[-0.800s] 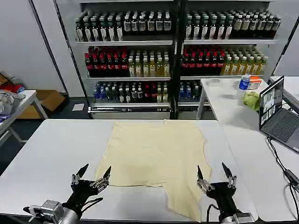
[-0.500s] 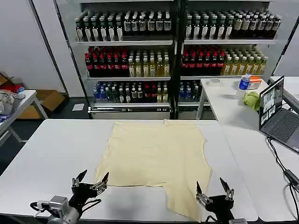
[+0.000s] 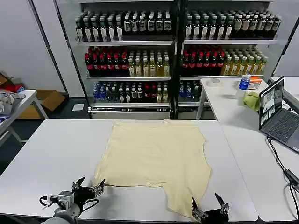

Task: Fold and organize the clothes.

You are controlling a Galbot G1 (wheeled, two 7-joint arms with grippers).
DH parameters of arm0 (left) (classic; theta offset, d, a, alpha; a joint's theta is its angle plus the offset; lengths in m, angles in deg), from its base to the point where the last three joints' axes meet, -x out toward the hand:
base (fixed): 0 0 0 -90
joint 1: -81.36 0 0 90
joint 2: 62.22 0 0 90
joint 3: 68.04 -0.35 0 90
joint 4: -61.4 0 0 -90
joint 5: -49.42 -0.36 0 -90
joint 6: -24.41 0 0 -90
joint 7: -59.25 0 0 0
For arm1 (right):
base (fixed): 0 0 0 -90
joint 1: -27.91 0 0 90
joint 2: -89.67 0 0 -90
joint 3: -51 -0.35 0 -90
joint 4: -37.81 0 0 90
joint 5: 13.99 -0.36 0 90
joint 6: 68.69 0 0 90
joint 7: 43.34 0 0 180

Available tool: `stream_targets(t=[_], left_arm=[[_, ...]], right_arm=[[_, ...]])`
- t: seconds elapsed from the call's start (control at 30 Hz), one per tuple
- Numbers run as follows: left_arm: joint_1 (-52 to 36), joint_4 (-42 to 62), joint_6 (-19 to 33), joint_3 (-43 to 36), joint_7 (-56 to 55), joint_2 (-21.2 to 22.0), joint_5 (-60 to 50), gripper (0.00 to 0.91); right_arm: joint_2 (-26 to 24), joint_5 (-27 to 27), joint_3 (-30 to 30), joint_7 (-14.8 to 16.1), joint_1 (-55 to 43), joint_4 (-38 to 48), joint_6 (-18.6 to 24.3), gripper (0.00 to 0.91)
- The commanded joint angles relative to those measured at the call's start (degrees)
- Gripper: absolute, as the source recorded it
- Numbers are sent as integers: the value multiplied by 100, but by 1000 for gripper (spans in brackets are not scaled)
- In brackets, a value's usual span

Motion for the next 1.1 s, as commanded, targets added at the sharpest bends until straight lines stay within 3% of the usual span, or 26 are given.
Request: stream_targets(t=[0.03,0.33,0.4,0.47,0.5,0.53,0.57,0.63,0.7,0.8,1.1], left_arm=[[-179,381,-57,-26,-28,-44,23,907],[-274,536,-56,-94,-33,-15,32,907],[-296,563,-55,-105,-32,-4,32,786],[-300,579,-57,-109,-29,-5,33,574],[-294,576,-56,-108,-25,-7,33,413],[-282,571,-57,-108,-21,-10,33,333],[-268,555,-56,-107,-15,-13,36,171],[-234,522,-54,-101,-3,-21,50,50],[-195,471,-53,-94,7,-24,70,30],[-149,405,-53,-83,28,-31,103,30],[-66,251,-51,-67,93,-54,213,30]], right_arm=[[14,105,154,8,48,81,-55,907],[51,50,349,61,-46,296,-122,907],[65,-5,383,60,-95,348,-154,907],[80,-67,424,64,-141,405,-170,816],[84,-101,442,64,-156,415,-176,715],[90,-118,463,67,-162,419,-175,645],[94,-126,479,70,-164,421,-176,383],[101,-133,502,76,-163,431,-175,191],[110,-132,517,80,-155,438,-169,71],[128,-124,526,81,-131,422,-148,10],[169,-82,466,82,-16,272,10,0]])
